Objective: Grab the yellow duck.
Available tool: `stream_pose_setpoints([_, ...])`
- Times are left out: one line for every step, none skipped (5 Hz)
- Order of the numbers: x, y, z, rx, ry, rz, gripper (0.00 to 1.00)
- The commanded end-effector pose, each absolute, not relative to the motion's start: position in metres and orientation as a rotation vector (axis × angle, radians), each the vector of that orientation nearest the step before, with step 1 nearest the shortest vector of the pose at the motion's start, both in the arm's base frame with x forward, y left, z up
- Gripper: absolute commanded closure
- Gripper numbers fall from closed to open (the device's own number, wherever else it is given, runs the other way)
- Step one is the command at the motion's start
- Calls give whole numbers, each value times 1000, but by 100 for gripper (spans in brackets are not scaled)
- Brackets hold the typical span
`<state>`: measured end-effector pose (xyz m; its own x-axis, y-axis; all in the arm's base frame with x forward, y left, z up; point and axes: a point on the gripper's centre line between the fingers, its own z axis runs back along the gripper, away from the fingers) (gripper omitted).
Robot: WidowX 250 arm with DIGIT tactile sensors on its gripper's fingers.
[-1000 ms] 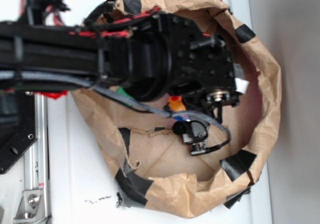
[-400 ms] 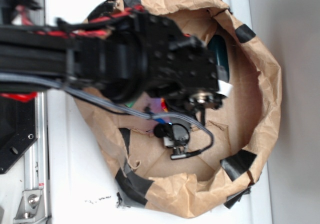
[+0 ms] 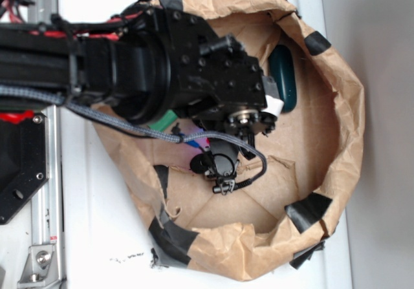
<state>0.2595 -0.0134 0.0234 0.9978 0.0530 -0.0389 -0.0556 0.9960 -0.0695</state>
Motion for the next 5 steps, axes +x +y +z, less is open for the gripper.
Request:
stream_pose_setpoints([271,-13,69,-57,-70,35,100])
stream_pose_setpoints([267,-7,119,-73,-187,45,100])
stream_pose_setpoints([272,-8,162,-94,-217,44,100])
stream_pose_setpoints([275,-8,157,-97,-195,45,100])
stream_pose_setpoints([273,-7,148,-80,-177,48,100])
